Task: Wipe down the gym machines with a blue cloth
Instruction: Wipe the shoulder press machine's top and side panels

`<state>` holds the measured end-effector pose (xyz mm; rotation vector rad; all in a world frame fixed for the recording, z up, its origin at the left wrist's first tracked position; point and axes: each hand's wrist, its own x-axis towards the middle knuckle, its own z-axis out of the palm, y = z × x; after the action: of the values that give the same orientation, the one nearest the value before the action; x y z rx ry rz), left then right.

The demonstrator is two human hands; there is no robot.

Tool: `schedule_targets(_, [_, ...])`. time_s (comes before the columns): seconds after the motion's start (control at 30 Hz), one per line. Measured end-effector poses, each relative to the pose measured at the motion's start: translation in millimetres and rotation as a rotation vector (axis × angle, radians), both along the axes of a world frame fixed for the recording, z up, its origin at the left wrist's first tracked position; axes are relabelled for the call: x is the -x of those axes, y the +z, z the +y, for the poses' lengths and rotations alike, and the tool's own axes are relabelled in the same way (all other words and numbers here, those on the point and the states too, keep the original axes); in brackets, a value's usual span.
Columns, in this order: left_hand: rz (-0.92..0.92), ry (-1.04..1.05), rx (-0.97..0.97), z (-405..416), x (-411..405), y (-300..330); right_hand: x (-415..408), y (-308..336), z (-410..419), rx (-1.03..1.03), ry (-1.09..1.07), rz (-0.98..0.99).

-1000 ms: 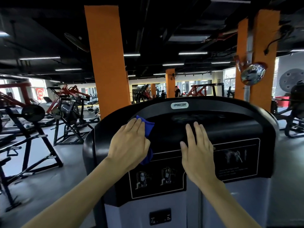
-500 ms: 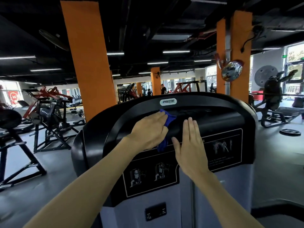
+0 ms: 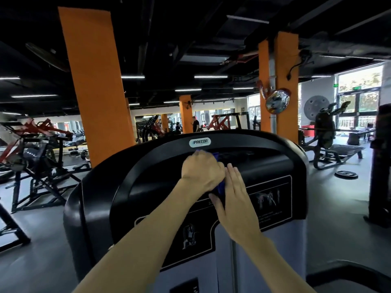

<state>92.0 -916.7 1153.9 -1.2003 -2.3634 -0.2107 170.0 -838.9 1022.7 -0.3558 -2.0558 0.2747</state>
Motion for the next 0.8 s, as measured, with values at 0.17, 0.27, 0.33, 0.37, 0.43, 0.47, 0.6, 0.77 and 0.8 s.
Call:
schedule_targets(0.17, [0.252,-0.149,0.019,-50,0,-43,-7,-3,12,-0.011,-0.039,-0.021])
schedule_targets(0.27, [0.235,-0.128,0.049,-72,4,-39,-8,-1,12,-0.02,-0.033,-0.049])
schedule_targets(0.33, [0.1,-0.064,0.047,-65,7,-24,-10,1,14,-0.021,0.001,-0.067])
schedule_targets(0.37, [0.0,-0.04,0.009,-57,10,-14,-12,1,15,-0.018,0.024,-0.073])
schedule_targets(0.43, [-0.15,-0.026,0.043,-33,20,13,-16,3,16,0.007,0.078,-0.073])
schedule_targets(0.47, [-0.185,-0.038,0.081,-19,23,23,-18,4,17,0.026,0.102,-0.065])
schedule_targets(0.6, [-0.12,-0.137,0.102,24,6,19,-22,5,17,0.13,0.132,-0.033])
schedule_targets(0.77, [0.05,-0.305,0.048,5,-4,-9,-30,-1,18,0.271,0.139,0.163])
schedule_targets(0.8, [0.039,-0.333,0.069,-3,-1,-6,-30,5,12,0.27,0.135,0.205])
